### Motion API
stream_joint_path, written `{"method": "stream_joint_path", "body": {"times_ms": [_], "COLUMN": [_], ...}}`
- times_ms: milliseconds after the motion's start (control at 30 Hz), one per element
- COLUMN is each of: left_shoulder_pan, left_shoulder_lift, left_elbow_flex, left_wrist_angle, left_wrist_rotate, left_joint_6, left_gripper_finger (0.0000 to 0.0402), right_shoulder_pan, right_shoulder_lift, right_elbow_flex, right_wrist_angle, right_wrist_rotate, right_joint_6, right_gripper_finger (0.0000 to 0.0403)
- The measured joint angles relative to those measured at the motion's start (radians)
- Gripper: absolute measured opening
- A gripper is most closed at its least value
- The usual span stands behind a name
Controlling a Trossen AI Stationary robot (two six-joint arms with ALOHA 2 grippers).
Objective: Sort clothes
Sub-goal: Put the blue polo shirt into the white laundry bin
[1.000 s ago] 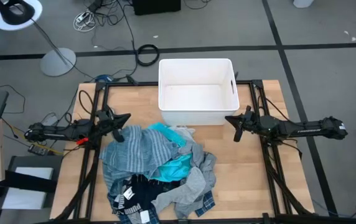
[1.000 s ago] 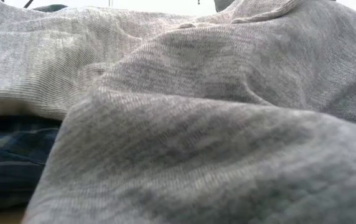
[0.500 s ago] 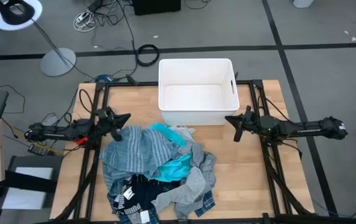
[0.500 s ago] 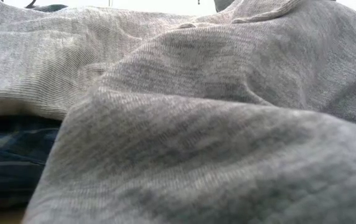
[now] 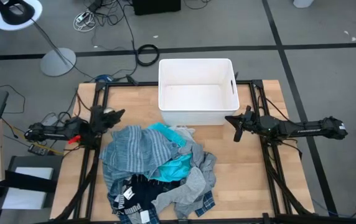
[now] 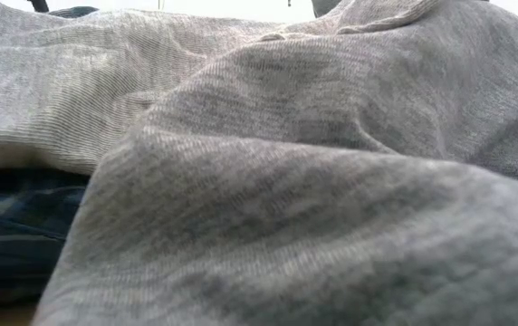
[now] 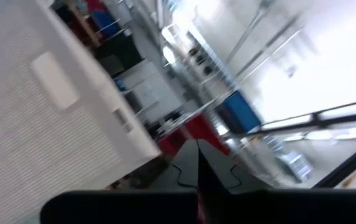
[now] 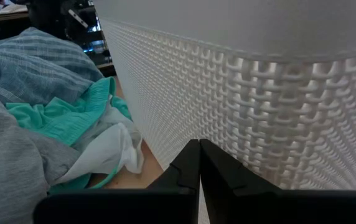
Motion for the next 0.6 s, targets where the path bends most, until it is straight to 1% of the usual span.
{"method": "stream_joint_path", "body": {"times_ms": [100,233,467,567,600], "left_shoulder_pan": [0.000,0.000,0.001,0.001,0.001], "left_shoulder_lift": [0.000,0.000,0.000,0.000,0.000], "left_elbow_flex": [0.000,0.000,0.000,0.000,0.000], "left_wrist_angle": [0.076,0.116,0.168,0.209,0.229], "left_wrist_rotate": [-0.001,-0.003,-0.003,0.009,0.020], "left_joint_6": [0.022,0.021,-0.107,-0.102,-0.077], "left_gripper_finger": [0.0004,0.0004,0.0004,0.0004,0.0004], "right_shoulder_pan": [0.000,0.000,0.000,0.000,0.000], "right_shoulder_lift": [0.000,0.000,0.000,0.000,0.000], "right_elbow_flex": [0.000,0.000,0.000,0.000,0.000], "right_wrist_angle": [0.000,0.000,0.000,0.000,0.000], "right_wrist_rotate": [0.000,0.000,0.000,0.000,0.000], "right_joint_6": [0.000,0.000,0.000,0.000,0.000], "right_gripper_finger": [0.0013,0.0013,0.0013,0.0013,0.0013]}}
